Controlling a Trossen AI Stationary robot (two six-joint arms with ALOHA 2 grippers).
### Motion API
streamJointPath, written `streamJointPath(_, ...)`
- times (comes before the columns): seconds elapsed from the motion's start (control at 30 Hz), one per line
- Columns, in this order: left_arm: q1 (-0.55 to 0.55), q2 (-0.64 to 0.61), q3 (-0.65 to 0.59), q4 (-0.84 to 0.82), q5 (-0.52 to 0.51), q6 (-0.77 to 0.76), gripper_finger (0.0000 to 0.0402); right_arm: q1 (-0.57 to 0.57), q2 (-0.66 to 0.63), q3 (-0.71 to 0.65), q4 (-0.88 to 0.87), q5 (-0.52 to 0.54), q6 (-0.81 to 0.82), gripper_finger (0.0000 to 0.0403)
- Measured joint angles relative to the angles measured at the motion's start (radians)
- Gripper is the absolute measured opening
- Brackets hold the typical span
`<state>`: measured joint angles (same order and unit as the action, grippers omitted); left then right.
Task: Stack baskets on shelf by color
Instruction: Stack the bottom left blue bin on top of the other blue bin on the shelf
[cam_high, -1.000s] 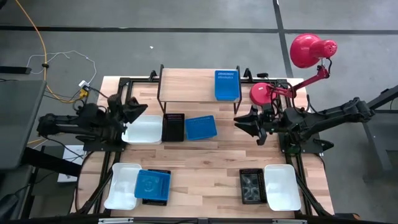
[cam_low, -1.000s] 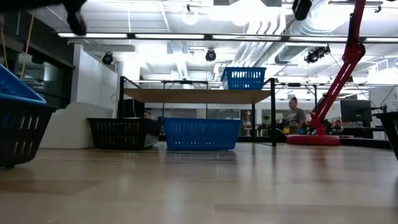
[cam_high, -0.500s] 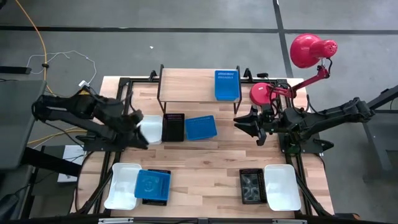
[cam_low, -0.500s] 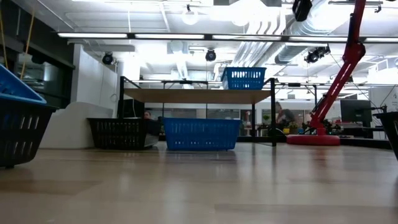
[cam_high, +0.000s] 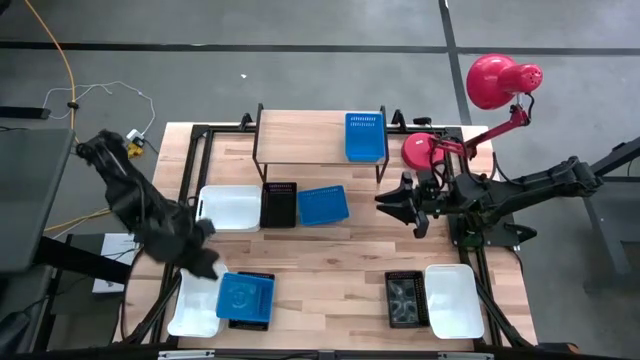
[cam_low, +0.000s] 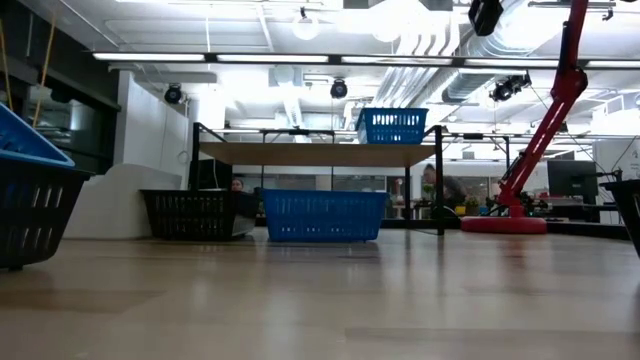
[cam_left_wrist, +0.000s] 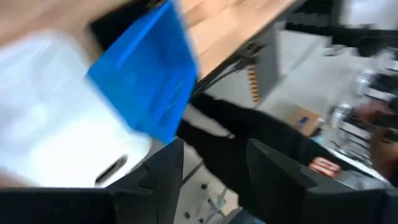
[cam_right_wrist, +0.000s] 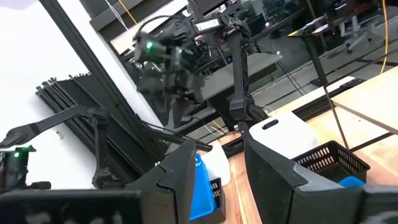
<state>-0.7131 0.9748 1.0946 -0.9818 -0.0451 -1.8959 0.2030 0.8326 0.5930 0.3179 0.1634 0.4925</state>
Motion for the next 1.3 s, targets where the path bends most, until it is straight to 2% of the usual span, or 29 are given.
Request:
streamJointPath(0.13, -0.104, 0.101, 0.000, -0.003, 0.002, -0.174, 0.0165, 0.000, 0.000, 0.000, -0.014, -0.009, -0.003, 0.0126)
streamJointPath(0.3, -0.141, 0.211, -0.001, -0.004, -0.095, -0.273, 0.0165, 0.000, 0.000, 0.000, -0.052, -0.009, -0.019, 0.0126)
streamJointPath(0.53, -0.113, 0.302, -0.001, -0.021, -0.092, -0.279, 0.0165, 0.000, 0.000, 0.000, -0.064, -0.009, -0.030, 0.0126)
streamJointPath(0.7, -0.112, 0.332, -0.001, -0.051, -0.045, -0.275, 0.0165, 0.000, 0.000, 0.000, -0.067, -0.009, -0.030, 0.0126)
streamJointPath(1.3, -0.111, 0.426, -0.001, -0.076, -0.052, -0.273, 0.0165, 0.000, 0.000, 0.000, -0.075, 0.024, -0.030, 0.0126)
